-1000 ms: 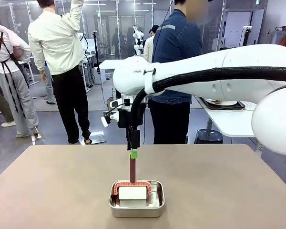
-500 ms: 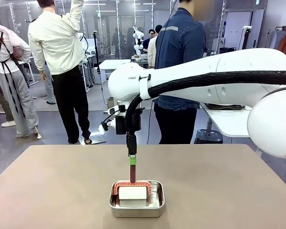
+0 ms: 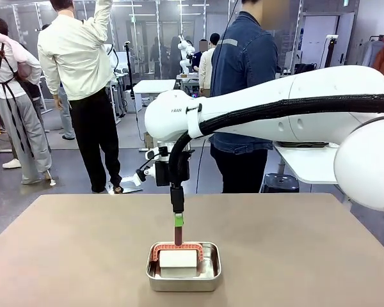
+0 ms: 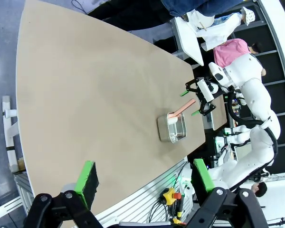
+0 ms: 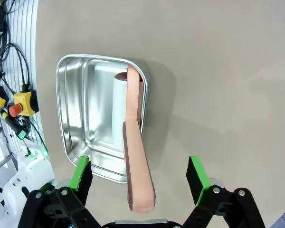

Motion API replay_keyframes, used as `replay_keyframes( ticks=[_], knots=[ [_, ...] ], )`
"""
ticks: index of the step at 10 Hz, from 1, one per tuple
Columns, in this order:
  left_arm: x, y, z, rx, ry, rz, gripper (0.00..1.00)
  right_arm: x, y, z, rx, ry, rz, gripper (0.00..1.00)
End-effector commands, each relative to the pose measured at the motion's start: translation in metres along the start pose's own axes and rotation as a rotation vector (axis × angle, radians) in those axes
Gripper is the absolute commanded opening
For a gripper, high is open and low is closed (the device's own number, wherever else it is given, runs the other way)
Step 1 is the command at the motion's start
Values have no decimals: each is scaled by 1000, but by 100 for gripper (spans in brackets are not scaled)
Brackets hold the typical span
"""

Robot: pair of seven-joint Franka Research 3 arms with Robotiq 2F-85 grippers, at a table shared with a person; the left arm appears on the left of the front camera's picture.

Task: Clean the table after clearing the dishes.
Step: When the right (or left) Handle tray is removed, use the right hand (or left hand) to clean the right (or left) side of the table with the Lint Roller.

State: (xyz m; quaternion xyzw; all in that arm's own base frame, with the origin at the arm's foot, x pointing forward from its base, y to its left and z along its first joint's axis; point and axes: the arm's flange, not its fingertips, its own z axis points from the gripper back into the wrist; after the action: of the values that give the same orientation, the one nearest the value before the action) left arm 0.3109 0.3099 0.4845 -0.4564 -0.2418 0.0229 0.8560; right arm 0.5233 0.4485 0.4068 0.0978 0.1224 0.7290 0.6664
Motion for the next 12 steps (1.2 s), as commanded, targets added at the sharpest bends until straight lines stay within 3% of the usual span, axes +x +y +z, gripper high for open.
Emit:
replay_keyframes(
  ticks=[1,2,3,4,5,7,8,9,11,12],
  knots=[
    [0,-4,4,-12,-2,-3,100,-6,14,-3,-22,-17,-21,100],
    [0,-4,4,-12,-2,-3,100,-7,14,-4,-33,-21,-20,62],
    [0,-4,4,-12,-2,-3,100,-8,14,-3,-32,-34,-24,42],
    [0,-4,4,-12,-2,-3,100,-9,15,-2,-32,-41,-26,4],
    [0,-4,4,-12,-2,-3,100,-10,15,-4,-26,-44,-35,0],
    [0,-4,4,-12,-2,-3,100,-12,18,-4,-29,-41,-35,0],
    [0,-4,4,-12,-2,-3,100,-11,21,-3,-42,-44,-40,5],
    [0,-4,4,-12,-2,-3,100,-10,27,-1,-55,-49,-51,0],
    [0,-4,4,-12,-2,-3,100,-3,38,5,-78,-41,-61,0],
    [0,-4,4,-12,-2,-3,100,-16,51,13,-78,-19,-69,0]
  ],
)
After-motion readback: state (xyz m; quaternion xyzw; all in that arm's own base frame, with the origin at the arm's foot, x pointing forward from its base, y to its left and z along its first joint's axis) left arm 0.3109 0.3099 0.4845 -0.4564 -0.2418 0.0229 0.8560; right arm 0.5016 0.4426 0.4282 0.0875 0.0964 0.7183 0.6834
